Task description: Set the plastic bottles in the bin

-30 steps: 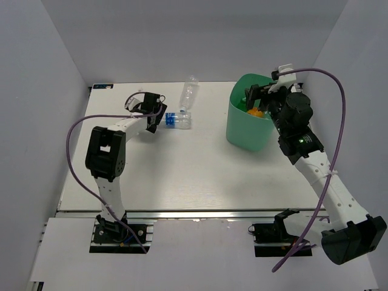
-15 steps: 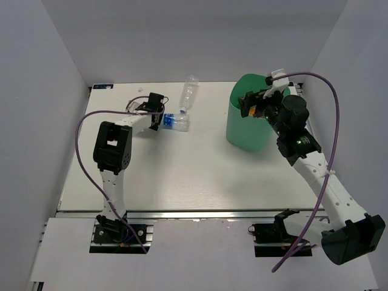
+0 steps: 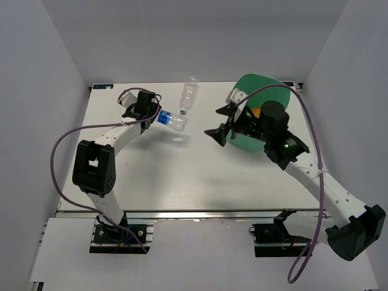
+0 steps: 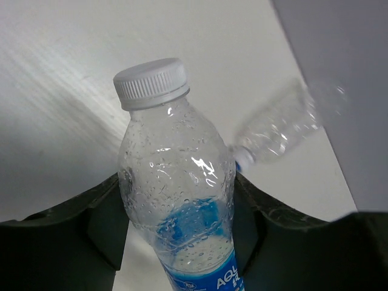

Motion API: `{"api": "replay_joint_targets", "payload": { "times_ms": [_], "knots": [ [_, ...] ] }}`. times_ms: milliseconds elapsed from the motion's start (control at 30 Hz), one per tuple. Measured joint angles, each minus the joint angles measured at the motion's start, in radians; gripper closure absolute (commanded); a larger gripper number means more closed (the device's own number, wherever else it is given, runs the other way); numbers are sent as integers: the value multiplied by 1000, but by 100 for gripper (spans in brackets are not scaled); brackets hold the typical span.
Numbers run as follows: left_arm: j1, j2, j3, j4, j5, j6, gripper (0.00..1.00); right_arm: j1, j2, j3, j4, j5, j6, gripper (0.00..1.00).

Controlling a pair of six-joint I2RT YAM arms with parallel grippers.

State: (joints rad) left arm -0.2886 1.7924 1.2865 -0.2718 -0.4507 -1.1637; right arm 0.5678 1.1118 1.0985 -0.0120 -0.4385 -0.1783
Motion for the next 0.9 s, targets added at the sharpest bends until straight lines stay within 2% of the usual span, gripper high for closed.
{"api": "replay_joint_targets", "payload": {
  "times_ms": [133, 367, 600, 800, 900],
  "knots": [
    [-63, -89, -4, 85, 63, 163, 100, 76, 69, 13, -26, -3, -50, 11],
    [-223, -171, -39, 219, 259, 367, 100, 75, 181, 51, -20, 98, -69, 11],
    [-236, -298, -214, 393, 367, 379, 100, 75, 283, 69, 22, 187, -13, 11],
    [-234, -307, -234, 478, 395, 375, 100, 79, 400, 108, 43, 179, 91, 11],
    [-237, -308, -235, 515, 414, 362, 100, 80, 436, 117, 58, 127, 133, 15]
  ]
}}
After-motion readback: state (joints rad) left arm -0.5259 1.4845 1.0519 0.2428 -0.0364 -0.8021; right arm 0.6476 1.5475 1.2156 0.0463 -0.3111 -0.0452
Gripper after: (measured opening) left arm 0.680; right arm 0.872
